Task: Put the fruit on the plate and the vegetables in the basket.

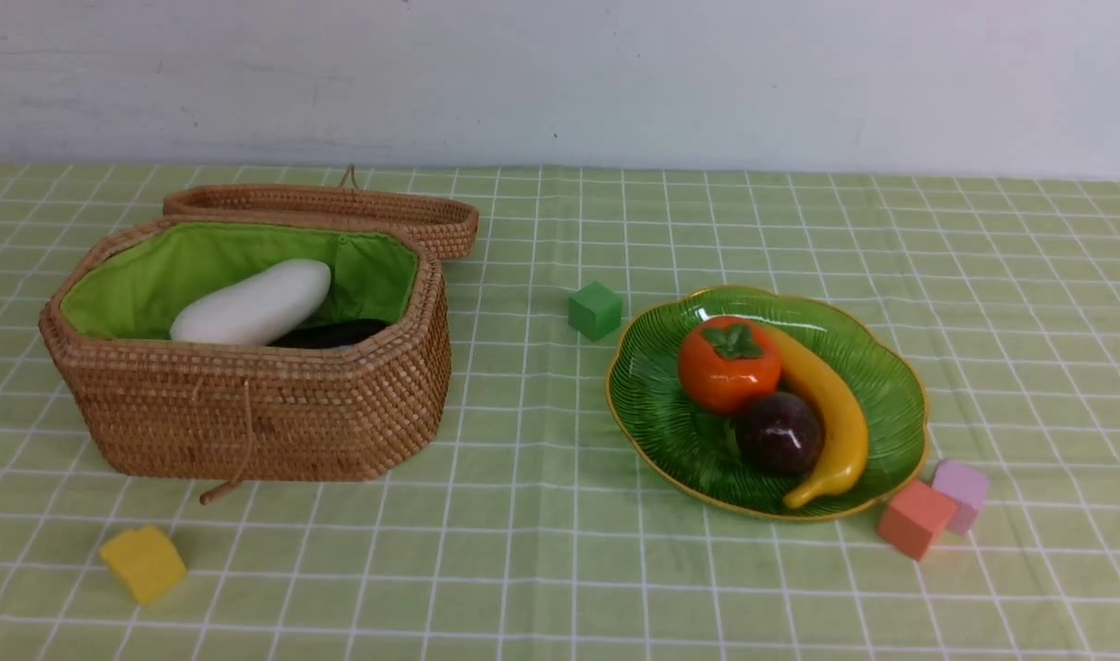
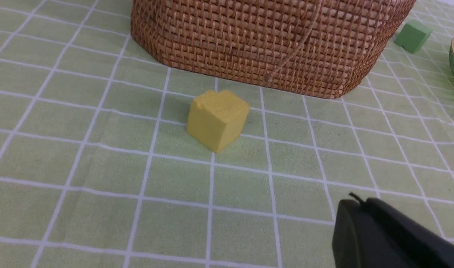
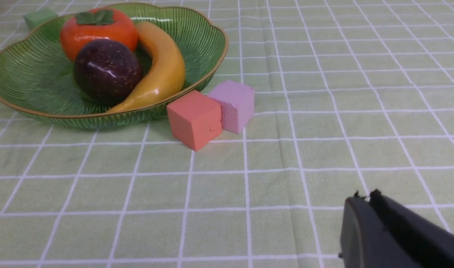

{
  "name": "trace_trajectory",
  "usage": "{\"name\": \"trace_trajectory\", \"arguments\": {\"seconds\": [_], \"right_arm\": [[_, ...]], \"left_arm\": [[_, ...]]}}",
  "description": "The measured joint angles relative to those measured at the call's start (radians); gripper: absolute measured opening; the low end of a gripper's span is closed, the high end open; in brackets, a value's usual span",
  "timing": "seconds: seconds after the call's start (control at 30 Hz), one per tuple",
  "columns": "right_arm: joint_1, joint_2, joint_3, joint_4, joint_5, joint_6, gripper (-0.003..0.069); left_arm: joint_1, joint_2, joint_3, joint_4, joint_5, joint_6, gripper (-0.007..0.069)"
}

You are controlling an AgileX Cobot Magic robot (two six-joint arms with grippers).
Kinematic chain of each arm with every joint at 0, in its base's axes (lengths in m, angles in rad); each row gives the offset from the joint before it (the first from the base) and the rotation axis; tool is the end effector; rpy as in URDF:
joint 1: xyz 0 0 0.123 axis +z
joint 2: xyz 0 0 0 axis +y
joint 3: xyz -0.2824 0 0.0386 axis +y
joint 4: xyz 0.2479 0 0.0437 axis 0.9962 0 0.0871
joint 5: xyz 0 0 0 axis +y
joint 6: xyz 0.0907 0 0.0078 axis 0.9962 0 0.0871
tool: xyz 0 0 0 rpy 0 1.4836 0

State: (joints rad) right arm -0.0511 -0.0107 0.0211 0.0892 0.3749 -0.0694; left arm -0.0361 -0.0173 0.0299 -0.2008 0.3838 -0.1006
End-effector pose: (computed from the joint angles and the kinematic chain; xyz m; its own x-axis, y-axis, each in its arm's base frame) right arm 0.0526 0.0003 0.1730 -0.2917 0.0286 -0.9561 0.0239 0.9995 0.0226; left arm 0.0518 -0.0087 0.1701 -0.3156 -0.2712 -0.9093 0.0186 0.9563 -0.2917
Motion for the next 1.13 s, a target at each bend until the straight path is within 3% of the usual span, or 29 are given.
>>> {"name": "trace_trajectory", "arguments": {"seconds": [1.13], "right_arm": [[-0.003, 0.000, 0.000, 0.000, 0.000, -0.001, 0.0076]], "left_arm": [[0.000, 0.000, 0.000, -0.002, -0.003, 0.000, -0.0013]]}}
